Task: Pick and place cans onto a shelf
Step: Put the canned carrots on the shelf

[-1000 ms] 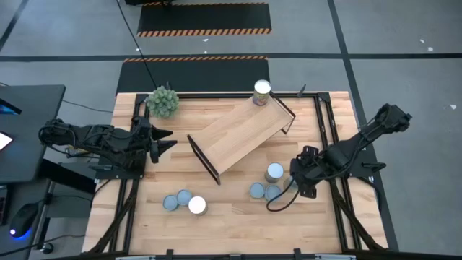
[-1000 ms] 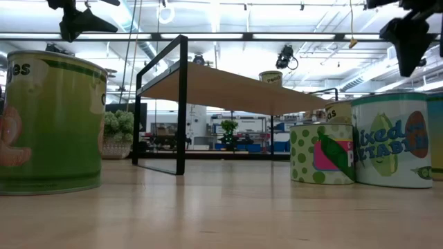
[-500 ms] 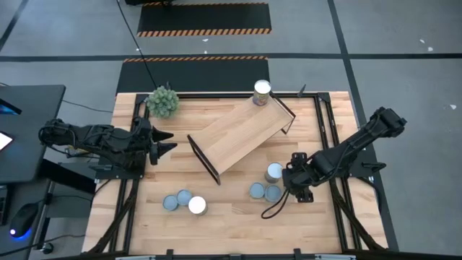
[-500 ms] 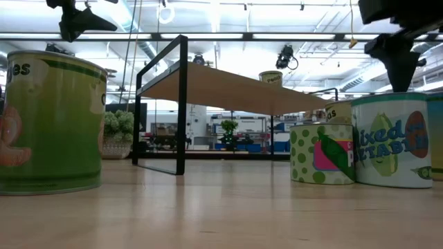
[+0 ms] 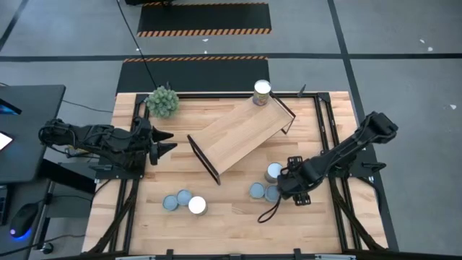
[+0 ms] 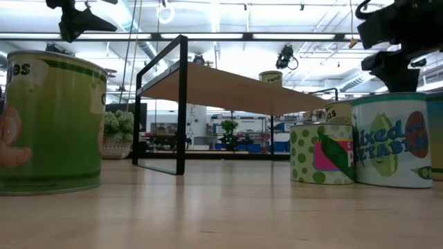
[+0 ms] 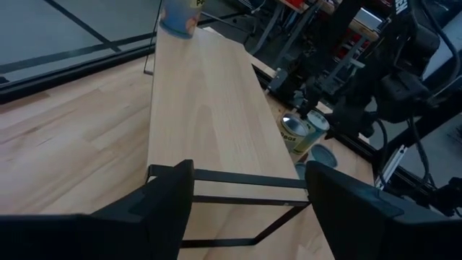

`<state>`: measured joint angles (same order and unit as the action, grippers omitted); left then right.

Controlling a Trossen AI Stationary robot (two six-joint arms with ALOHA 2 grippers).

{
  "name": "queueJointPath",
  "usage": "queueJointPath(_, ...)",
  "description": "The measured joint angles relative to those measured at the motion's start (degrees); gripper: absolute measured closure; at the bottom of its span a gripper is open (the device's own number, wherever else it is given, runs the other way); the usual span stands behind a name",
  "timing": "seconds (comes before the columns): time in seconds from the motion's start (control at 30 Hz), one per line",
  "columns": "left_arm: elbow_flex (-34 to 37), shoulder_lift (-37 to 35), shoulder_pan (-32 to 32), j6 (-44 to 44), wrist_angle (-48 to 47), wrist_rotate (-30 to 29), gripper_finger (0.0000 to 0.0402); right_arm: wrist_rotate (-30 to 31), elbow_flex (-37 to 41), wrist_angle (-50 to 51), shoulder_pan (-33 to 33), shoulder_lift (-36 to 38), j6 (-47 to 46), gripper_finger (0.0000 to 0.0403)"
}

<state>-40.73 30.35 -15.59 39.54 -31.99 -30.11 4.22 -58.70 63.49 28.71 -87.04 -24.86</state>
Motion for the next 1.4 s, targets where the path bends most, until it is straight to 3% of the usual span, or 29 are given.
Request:
queueJointPath(0.3, 0.0, 0.0, 0.0, -0.3, -0.4, 0.5, 0.0131, -2.1, 1.7, -1.2, -0.3, -1.1, 5.5, 0.0091)
queueJointPath(0.63, 0.0, 0.0, 0.0, 0.6, -0.6, 1.9, 0.0131, -2.9, -1.7, 7.5, -5.2, 5.0, 8.6, 0.0084)
queueJointPath(1.13, 0.0, 0.0, 0.0, -1.3, -0.5, 4.9, 0.0131, -0.6, -21.9, 24.8, -22.8, 7.3, 16.3, 0.0087)
queueJointPath(1.4, -1.1, -0.1, 2.3, -4.5, 0.1, 4.8, 0.0131, 2.2, -35.7, 26.5, -31.8, 1.8, 26.4, 0.0087)
